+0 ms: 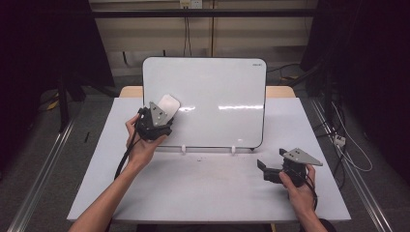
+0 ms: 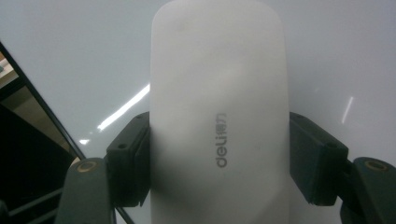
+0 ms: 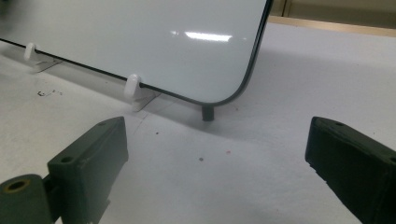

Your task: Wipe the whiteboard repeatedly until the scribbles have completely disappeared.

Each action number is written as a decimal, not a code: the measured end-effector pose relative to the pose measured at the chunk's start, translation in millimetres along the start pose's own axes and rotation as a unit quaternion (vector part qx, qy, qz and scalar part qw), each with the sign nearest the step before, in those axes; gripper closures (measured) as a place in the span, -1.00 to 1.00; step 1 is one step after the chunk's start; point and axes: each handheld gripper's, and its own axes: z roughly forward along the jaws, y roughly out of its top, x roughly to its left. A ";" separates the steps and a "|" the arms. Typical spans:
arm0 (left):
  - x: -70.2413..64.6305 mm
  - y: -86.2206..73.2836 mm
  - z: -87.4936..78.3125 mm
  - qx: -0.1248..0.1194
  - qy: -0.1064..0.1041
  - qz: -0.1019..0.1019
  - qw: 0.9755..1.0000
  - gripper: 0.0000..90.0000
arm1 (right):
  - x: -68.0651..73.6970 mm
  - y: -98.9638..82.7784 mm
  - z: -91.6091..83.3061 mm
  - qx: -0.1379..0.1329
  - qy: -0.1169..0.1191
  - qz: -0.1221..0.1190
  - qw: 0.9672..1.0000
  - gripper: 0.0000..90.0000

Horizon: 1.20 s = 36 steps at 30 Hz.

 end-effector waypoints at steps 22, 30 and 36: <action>59.4 59.7 16.4 -0.005 0.027 -0.077 0.997 -0.31 | -0.6 -0.3 -0.2 -0.001 0.003 0.001 1.000 -0.87; 62.2 58.3 13.3 -0.008 0.013 -0.072 0.997 -0.30 | -0.4 -0.2 -0.3 -0.001 0.003 0.002 1.000 -0.87; 66.0 55.6 10.4 -0.020 -0.005 -0.089 0.996 -0.30 | 0.1 0.1 -0.2 -0.001 0.003 0.002 1.000 -0.87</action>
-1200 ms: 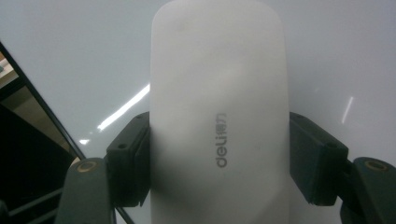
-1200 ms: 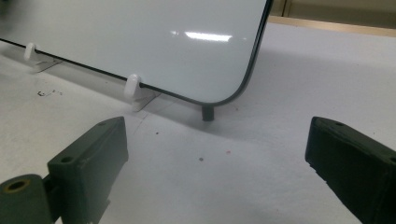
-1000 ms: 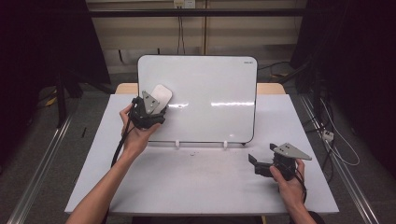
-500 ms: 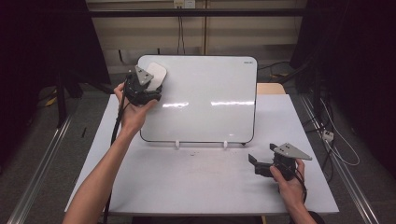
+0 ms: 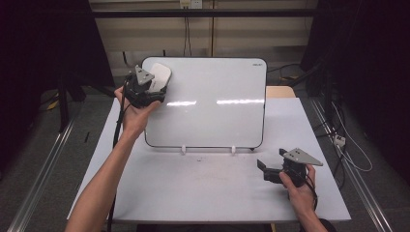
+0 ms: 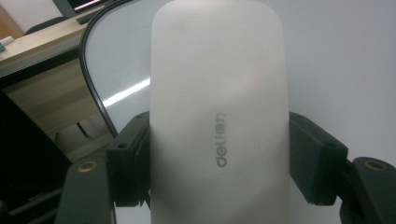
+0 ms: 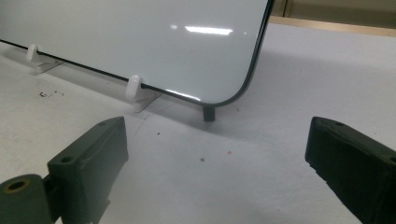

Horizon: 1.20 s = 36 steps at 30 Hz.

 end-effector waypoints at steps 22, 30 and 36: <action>5.9 -17.8 -39.0 -0.045 -0.007 -0.034 0.998 -0.31 | 0.6 0.2 -0.5 -0.002 0.000 0.000 1.000 -0.87; 1.1 -30.9 -53.8 -0.044 0.001 -0.031 0.999 -0.30 | 0.0 0.0 -1.9 -0.004 0.001 0.001 1.000 -0.87; -2.5 -32.5 -60.8 -0.043 -0.003 -0.025 0.999 -0.31 | -0.6 1.1 -0.2 -0.005 -0.002 0.002 1.000 -0.87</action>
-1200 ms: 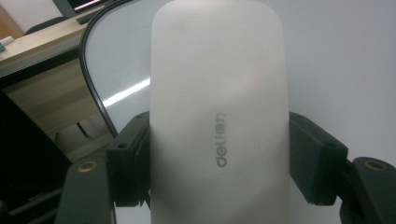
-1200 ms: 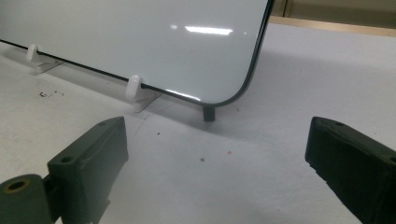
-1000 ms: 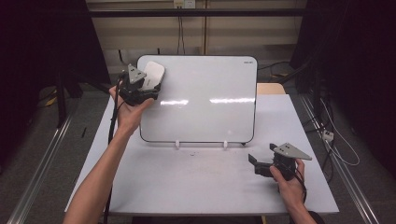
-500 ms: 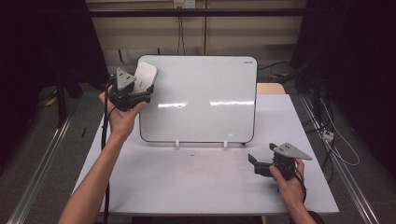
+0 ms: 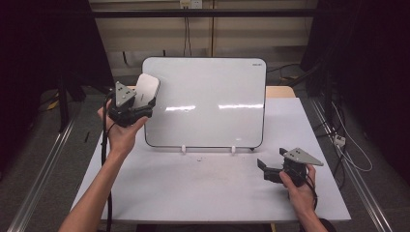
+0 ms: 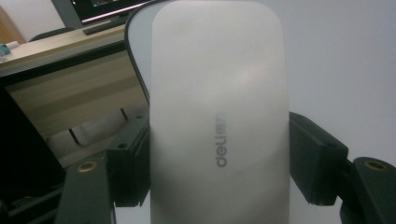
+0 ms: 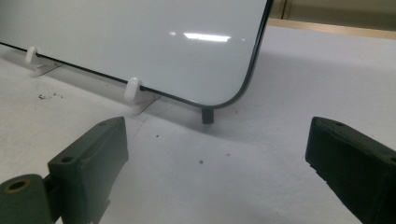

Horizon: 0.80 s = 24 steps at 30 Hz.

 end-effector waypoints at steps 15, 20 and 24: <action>-15.1 -15.0 -13.9 0.012 -0.007 0.014 1.000 -0.31 | -0.5 -0.4 0.7 0.000 0.001 0.002 1.000 -0.87; -23.9 -22.4 -16.3 0.019 -0.013 0.026 0.999 -0.31 | -1.1 -0.9 0.1 0.000 0.004 0.000 1.000 -0.87; -30.4 -29.8 -16.7 0.022 -0.014 0.029 0.999 -0.31 | -0.9 -0.9 0.3 0.000 0.006 -0.001 1.000 -0.87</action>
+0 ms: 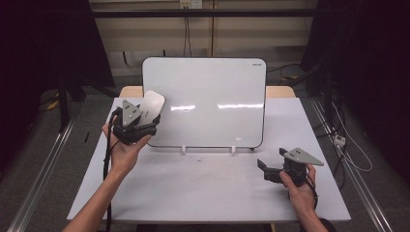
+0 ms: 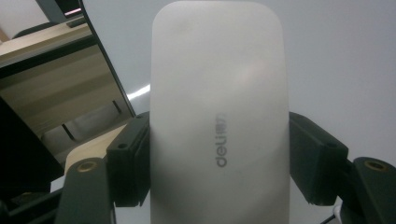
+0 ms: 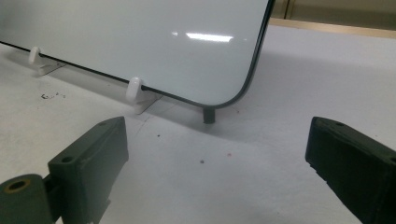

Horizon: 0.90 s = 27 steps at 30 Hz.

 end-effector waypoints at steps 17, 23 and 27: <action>-26.7 -18.3 15.4 0.035 -0.018 0.037 0.999 -0.31 | 0.6 -0.5 0.1 0.001 0.006 0.000 1.000 -0.87; -27.3 -25.3 25.6 0.048 -0.016 0.047 0.998 -0.31 | 1.4 -0.3 -0.1 0.001 0.007 -0.001 1.000 -0.87; -28.4 -29.3 32.8 0.052 -0.016 0.054 0.997 -0.31 | 1.0 -0.4 0.1 0.003 0.004 0.001 1.000 -0.87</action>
